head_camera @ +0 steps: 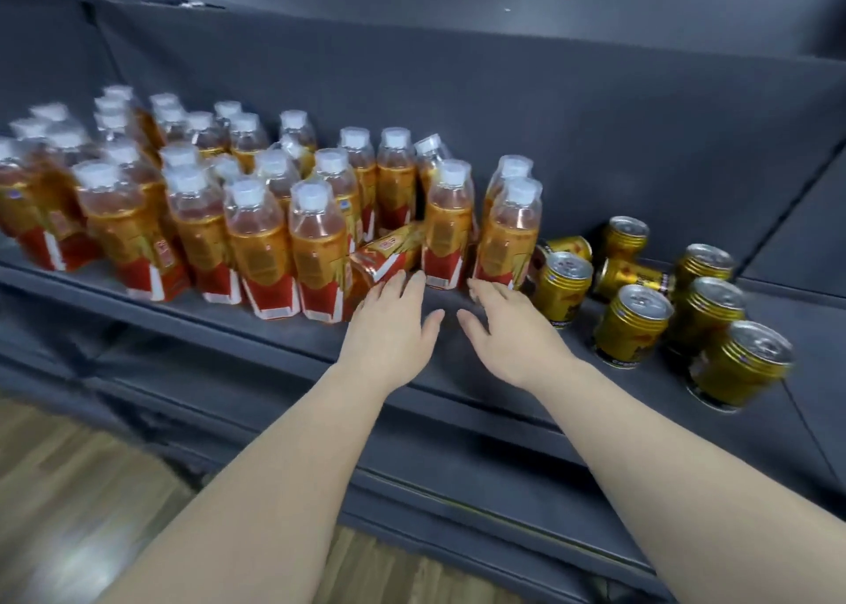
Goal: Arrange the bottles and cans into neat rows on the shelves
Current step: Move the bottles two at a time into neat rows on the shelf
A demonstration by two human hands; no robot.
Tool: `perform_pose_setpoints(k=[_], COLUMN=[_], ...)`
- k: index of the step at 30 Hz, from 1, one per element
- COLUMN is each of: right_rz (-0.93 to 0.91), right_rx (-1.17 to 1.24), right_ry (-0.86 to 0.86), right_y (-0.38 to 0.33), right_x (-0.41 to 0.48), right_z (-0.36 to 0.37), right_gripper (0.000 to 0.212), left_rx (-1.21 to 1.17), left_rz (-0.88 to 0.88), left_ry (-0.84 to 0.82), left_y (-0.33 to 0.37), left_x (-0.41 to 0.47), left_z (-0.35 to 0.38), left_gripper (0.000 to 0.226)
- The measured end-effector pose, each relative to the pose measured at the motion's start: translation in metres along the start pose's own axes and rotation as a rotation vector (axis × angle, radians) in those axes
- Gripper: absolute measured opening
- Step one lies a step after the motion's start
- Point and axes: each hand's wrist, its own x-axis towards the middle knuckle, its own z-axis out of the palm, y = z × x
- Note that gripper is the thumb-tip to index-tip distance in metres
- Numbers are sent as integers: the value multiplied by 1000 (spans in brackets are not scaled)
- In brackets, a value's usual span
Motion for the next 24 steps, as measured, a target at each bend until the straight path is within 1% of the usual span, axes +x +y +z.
perform_pose_setpoints(k=[5, 7, 11, 14, 18, 21, 24], right_rz=[256, 319, 420, 462, 472, 470, 483], right_rx=[252, 356, 549, 632, 680, 738, 743], right_ry=[205, 246, 288, 314, 373, 414, 461], right_y=[14, 18, 20, 21, 24, 26, 26], right_x=[1, 7, 27, 45, 66, 74, 81], right_z=[5, 8, 9, 13, 19, 23, 30], right_gripper=[42, 49, 70, 85, 86, 91, 88], left_rx=[-126, -221, -456, -563, -668, -725, -743], left_rz=[20, 4, -145, -211, -261, -286, -314], left_ry=[-4, 25, 96, 91, 83, 86, 83], left_y=[12, 13, 18, 19, 16, 15, 16], left_x=[26, 38, 62, 81, 104, 115, 124], left_z=[11, 16, 24, 26, 32, 38, 44], left_gripper=[64, 67, 74, 81, 94, 97, 97])
